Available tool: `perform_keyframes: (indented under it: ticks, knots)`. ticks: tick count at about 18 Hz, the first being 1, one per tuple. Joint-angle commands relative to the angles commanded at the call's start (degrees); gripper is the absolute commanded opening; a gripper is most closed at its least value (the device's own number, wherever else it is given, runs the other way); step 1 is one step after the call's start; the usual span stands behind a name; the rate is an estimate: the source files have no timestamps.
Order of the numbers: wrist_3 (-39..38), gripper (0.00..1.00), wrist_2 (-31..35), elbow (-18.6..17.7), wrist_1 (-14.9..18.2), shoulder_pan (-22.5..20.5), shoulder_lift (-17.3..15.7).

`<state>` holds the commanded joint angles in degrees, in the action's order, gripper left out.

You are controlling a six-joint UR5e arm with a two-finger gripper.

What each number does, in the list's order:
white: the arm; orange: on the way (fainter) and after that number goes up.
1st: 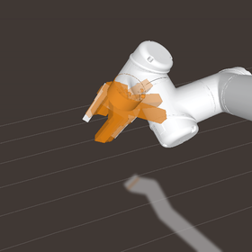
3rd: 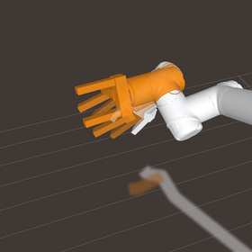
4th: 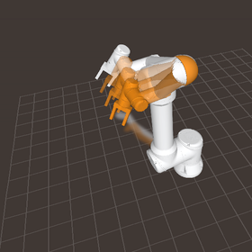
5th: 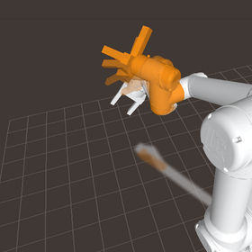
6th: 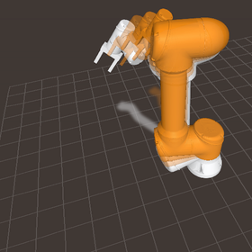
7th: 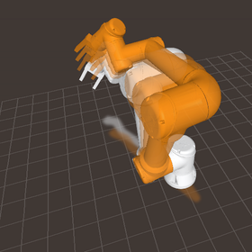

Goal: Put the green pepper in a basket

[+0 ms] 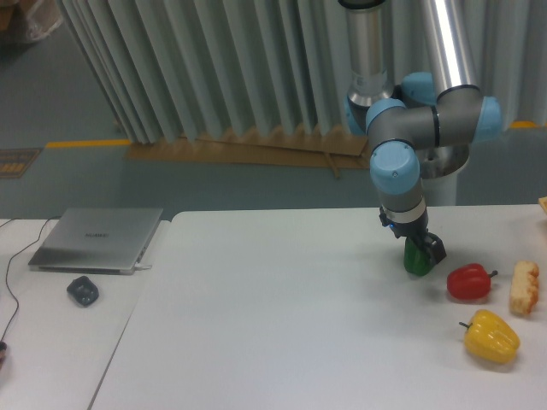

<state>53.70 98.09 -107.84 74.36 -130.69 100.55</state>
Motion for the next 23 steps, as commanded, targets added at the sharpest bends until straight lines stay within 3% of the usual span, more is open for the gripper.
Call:
perform_keyframes:
  ticks: [7, 8, 9, 11, 13, 23]
  knots:
    - [1.1, 1.00, 0.0, -1.1, -1.3, 0.2, 0.0]
    - [1.1, 0.92, 0.0, -1.1, -1.4, 0.2, 0.0]
    - [1.1, 0.76, 0.0, -1.1, -1.4, 0.2, 0.0]
    - [1.4, 0.55, -0.1, -0.8, -1.3, 0.2, 0.0]
    - [2.2, 0.44, -0.1, -0.8, -1.3, 0.2, 0.1]
    - [5.0, 0.45, -0.5, 1.8, -0.7, -0.6, -0.7]
